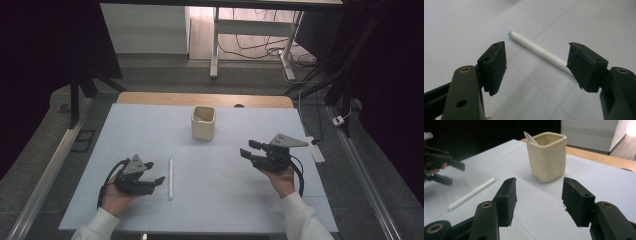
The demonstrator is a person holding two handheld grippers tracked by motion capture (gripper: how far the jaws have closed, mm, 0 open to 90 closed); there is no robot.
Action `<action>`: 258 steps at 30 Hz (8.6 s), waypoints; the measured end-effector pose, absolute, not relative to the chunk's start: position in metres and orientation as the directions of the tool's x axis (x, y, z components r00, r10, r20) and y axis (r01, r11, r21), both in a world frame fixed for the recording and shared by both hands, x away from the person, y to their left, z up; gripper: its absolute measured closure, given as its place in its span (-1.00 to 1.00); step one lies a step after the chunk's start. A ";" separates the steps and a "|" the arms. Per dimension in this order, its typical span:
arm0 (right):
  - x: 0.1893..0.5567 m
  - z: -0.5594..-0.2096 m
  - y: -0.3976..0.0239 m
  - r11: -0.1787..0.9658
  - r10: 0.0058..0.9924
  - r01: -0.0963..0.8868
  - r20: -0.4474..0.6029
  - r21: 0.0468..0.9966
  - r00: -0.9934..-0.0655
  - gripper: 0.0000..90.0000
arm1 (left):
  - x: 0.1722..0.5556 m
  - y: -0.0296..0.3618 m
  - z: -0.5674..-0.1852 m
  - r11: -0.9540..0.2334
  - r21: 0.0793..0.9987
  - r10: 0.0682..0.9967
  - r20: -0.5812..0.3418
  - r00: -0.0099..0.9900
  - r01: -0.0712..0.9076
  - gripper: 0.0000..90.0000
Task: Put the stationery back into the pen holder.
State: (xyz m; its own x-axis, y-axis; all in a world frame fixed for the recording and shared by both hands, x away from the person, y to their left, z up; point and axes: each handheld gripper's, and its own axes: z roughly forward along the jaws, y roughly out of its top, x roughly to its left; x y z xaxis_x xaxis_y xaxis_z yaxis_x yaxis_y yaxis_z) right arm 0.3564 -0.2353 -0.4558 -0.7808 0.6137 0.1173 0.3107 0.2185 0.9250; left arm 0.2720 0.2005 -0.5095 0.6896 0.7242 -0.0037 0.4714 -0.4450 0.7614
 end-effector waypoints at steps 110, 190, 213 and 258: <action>0.299 -0.498 -0.307 0.351 0.689 0.297 -0.030 0.888 -0.724 -0.02 | 0.354 0.146 -0.520 -0.443 0.458 0.850 -0.059 0.523 0.771 0.34; 0.300 -0.502 -0.310 0.369 0.700 0.300 -0.050 0.880 -0.712 -0.05 | 0.311 0.203 -0.444 -0.143 0.886 0.729 -0.208 0.652 0.442 0.73; 0.300 -0.502 -0.309 0.379 0.701 0.298 -0.061 0.876 -0.711 -0.05 | 0.307 0.208 -0.438 -0.067 0.916 0.703 -0.238 0.670 0.396 0.73; 0.300 -0.503 -0.310 0.377 0.703 0.305 -0.055 0.875 -0.709 -0.05 | 0.353 0.176 -0.401 -0.025 0.938 0.681 -0.236 0.693 0.345 0.73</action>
